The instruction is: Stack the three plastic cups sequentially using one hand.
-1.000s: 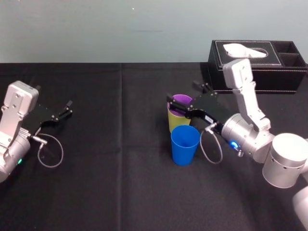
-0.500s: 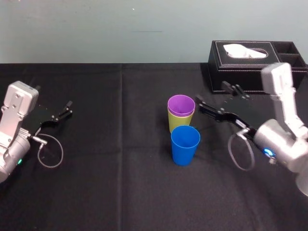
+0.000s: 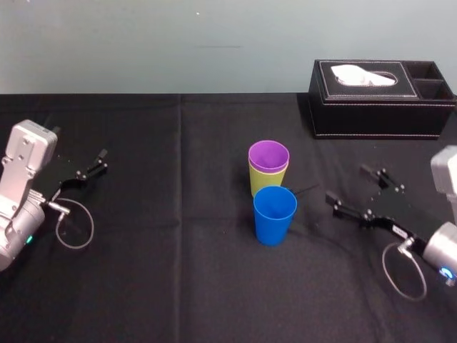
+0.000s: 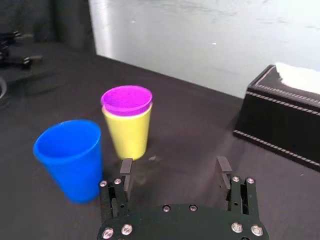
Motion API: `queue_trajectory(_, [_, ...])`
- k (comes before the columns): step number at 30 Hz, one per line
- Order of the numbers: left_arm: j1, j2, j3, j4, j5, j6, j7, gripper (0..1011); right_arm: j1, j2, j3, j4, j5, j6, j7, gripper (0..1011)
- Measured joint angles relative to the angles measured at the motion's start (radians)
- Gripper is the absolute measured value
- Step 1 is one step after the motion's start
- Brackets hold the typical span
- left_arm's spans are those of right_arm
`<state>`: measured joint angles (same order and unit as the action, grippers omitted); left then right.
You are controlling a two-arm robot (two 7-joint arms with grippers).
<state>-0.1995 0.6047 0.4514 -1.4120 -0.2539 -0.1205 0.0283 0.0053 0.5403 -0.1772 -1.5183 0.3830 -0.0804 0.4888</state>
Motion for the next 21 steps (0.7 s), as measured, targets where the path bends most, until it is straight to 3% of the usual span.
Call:
queue_trajectory(10, [0.000, 0.000, 0.000, 0.000, 0.000, 0.000, 0.000, 1011, -0.046, 0.051, -0.039, 0.047, 0.034, -0.116, 0.130, 1000])
queue_trajectory(21, [0.000, 0.000, 0.000, 0.000, 0.000, 0.000, 0.000, 1011, -0.076, 0.062, -0.078, 0.028, 0.063, -0.160, 0.170, 1000])
